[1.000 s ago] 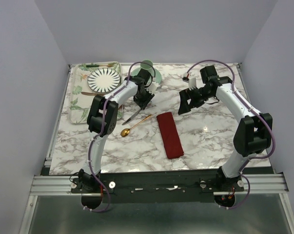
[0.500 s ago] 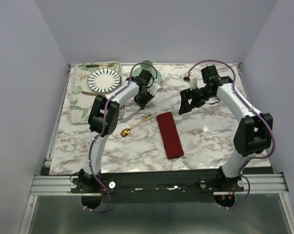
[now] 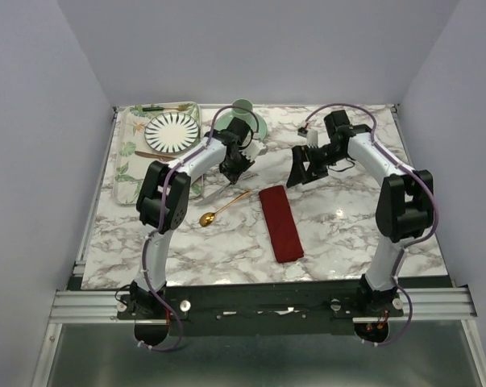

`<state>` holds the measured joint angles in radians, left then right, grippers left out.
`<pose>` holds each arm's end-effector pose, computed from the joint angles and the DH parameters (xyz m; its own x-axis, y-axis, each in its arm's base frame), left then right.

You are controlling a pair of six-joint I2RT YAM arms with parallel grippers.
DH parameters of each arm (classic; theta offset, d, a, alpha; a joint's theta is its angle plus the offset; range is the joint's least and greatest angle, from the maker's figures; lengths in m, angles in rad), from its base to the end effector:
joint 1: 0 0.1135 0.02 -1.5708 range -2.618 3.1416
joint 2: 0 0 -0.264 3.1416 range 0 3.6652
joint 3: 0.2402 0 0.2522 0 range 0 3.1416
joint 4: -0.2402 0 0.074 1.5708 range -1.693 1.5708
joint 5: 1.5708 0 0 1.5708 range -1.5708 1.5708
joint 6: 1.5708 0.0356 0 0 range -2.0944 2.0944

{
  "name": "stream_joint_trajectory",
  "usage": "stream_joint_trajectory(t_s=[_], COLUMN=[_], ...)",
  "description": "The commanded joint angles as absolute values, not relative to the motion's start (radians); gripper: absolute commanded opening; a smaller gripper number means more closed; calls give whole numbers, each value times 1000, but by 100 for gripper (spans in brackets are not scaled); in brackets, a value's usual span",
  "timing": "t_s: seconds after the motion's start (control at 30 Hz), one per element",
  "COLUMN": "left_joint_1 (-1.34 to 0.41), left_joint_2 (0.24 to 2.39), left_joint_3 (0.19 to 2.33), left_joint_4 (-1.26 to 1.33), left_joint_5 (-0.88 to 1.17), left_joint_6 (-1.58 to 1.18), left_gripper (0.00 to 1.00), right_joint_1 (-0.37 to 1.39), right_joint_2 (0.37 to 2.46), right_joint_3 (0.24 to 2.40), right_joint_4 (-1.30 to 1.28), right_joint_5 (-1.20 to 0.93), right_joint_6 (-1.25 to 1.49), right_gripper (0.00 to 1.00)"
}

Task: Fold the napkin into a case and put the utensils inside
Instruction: Pick up the knife from the corner of the board, then pass from the left arm to the right

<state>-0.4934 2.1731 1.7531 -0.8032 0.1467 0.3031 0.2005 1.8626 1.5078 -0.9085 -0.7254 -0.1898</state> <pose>0.3982 -0.2200 0.1833 -0.6374 0.6780 -0.3661 0.7362 0.6761 -0.0295 0.3647 0.0982 0.2416 -0.8520 -0.3172 -0.4165 -0.5158 0.6450 0.5639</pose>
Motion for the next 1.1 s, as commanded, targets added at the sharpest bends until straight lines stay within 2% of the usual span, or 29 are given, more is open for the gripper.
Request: stream_joint_trajectory(t_s=[0.0,0.53,0.7,1.07], left_joint_1=[-520,-629,-655,-704], left_joint_2=[2031,1812,1766,1727], left_joint_3=[1724,1559,1508,1477], left_joint_4=[-790,-709,-669,-666], left_joint_5=[164,344,387,446], left_joint_6=[270,290,344,436], left_gripper=[0,0,0,0], right_joint_1=[195,196,196,202], right_joint_2=[1939,2006,2042,2086], right_joint_3=[1588,1549,1534,1546], right_joint_4=[-856,-811,-887,-1098], right_joint_5=[-848,-1126,-1155,-1328], right_joint_6=[-91,-5,-66,-248], right_gripper=[100,100,99,88])
